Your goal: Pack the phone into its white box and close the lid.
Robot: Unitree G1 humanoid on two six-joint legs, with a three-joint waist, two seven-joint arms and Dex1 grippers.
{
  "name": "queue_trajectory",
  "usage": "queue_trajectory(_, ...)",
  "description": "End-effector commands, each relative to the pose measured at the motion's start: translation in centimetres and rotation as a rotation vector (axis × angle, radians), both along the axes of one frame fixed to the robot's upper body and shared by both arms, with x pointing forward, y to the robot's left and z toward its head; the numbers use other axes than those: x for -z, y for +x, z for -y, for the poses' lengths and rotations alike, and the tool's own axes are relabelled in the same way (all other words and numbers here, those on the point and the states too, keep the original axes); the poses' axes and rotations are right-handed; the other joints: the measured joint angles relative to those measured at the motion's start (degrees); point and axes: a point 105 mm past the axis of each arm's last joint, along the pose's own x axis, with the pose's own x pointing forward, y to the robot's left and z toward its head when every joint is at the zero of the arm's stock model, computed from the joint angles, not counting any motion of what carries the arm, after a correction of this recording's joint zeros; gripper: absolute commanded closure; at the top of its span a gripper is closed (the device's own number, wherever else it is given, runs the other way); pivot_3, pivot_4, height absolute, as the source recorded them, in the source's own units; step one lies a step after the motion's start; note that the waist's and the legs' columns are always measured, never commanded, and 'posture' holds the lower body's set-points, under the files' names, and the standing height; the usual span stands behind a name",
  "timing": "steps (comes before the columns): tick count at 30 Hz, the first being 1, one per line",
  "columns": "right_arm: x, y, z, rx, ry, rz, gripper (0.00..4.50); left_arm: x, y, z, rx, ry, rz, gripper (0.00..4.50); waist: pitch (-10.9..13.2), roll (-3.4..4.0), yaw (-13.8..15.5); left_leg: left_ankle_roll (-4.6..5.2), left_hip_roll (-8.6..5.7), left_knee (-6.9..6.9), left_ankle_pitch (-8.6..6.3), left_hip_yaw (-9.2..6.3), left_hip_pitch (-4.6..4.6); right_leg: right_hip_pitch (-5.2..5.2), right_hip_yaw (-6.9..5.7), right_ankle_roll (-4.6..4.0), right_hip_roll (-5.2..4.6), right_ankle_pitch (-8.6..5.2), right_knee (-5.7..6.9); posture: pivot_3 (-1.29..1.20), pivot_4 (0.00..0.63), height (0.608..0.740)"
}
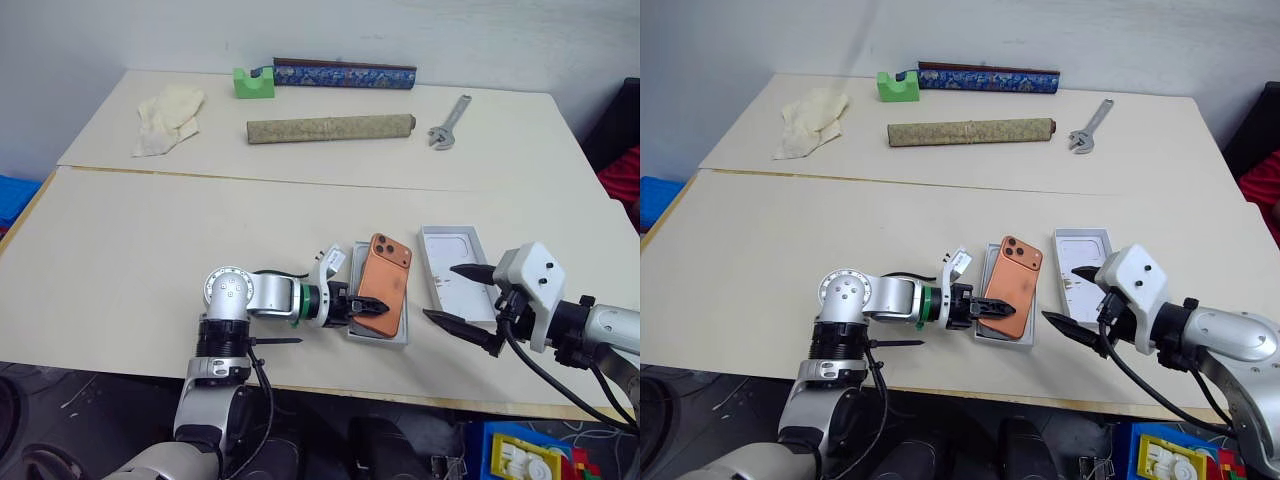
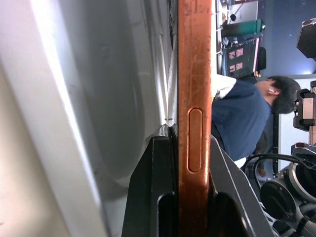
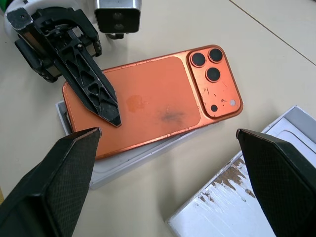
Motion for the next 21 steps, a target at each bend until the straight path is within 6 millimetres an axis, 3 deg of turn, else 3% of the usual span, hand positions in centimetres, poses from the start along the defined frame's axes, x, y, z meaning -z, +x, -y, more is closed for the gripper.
queue_trajectory(1,-0.6,0.0,0.1,-0.003,-0.013,0.035,0.0,-2.4,-0.4,-0.3,0.011,-0.074,0.101,4.39,0.0,0.0,0.0,-0.01,0.0,0.0,0.0,0.02,0.0,-0.02,0.01,0.0,0.0,0.0,0.01,0.0,0.15,0.74)
queue_trajectory(11,-0.4,0.6,0.1,-0.02,-0.013,0.03,0.0,-1.4,-1.0,-0.1,0.026,-0.038,0.066,4.39,0.0,0.0,0.0,-0.02,0.0,0.08,-0.01,0.2,-0.02,-0.14,0.03,0.0,-0.01,0.0,0.09,0.0,0.15,0.74)
queue_trajectory(12,-0.4,0.7,0.1,-0.021,-0.014,0.03,0.0,-1.2,-0.9,-0.1,0.024,-0.023,0.066,3.83,0.0,0.0,0.0,-0.02,0.0,0.08,-0.01,0.22,-0.02,-0.14,0.03,0.0,-0.01,0.0,0.08,0.0,0.15,0.74)
queue_trajectory(14,-0.3,0.8,0.1,-0.021,-0.015,0.03,0.0,-1.2,-0.9,-0.1,0.022,-0.019,0.067,3.55,0.0,0.0,0.0,-0.02,0.0,0.11,-0.01,0.24,-0.02,-0.14,0.03,0.0,-0.01,0.0,0.09,0.0,0.15,0.74)
queue_trajectory(21,0.2,1.1,0.0,-0.016,-0.017,0.027,0.0,-3.1,-1.1,-1.2,0.06,-0.071,0.138,1.57,0.0,-0.01,0.0,-0.06,0.0,0.12,-0.03,0.35,-0.02,-0.26,0.04,0.0,-0.02,0.0,0.12,0.0,0.15,0.74)
